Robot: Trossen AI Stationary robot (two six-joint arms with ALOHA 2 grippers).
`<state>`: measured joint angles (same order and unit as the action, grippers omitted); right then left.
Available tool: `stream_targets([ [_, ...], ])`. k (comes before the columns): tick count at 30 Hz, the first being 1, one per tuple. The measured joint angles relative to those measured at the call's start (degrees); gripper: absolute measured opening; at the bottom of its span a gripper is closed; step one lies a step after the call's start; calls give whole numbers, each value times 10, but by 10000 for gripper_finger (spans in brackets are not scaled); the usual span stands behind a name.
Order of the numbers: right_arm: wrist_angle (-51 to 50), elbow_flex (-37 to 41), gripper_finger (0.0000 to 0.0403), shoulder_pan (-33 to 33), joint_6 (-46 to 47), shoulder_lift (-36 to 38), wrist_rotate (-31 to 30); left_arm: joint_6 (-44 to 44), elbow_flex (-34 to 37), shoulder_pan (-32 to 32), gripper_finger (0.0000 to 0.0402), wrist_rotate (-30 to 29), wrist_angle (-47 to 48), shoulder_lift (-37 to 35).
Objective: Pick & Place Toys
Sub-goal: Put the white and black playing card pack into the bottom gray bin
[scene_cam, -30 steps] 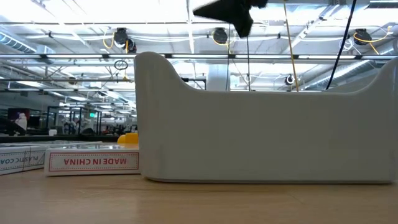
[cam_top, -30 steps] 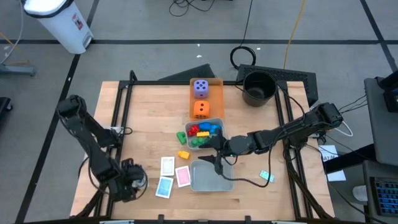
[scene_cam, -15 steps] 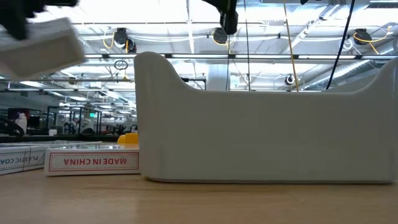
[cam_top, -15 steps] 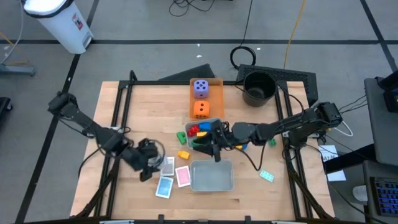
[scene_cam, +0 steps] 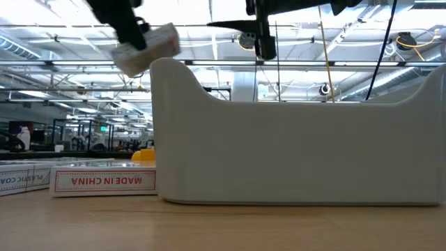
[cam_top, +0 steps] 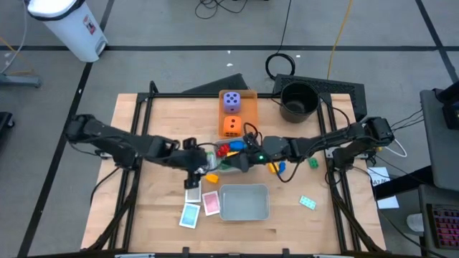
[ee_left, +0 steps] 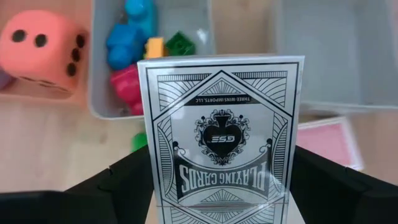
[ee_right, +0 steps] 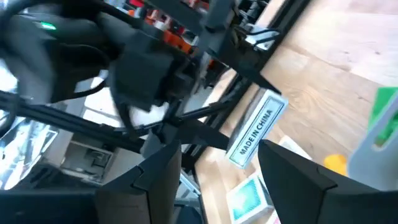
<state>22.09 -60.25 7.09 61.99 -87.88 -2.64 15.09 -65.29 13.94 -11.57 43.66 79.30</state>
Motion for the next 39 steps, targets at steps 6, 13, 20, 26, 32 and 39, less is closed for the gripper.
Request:
stream_targets([
  [6, -45, 0, 210, 0, 4, 0, 1, -50, -114, -35, 309, 0, 76, 89],
  [13, -66, 1, 210, -6, 2, 0, -4, -87, -207, -44, 312, -18, 116, 150],
  [20, -56, 20, 210, -11, 21, 0, -5, -89, -223, -43, 303, -48, 123, 152],
  [26, -37, 38, 210, -10, 19, 0, -14, -84, -222, -30, 312, -53, 131, 152],
  [32, 47, 63, 210, -15, 33, 0, -22, -90, -222, -18, 304, -49, 120, 153],
  [39, 53, 66, 210, -16, 40, 0, -19, -115, -222, -14, 316, -51, 98, 153],
])
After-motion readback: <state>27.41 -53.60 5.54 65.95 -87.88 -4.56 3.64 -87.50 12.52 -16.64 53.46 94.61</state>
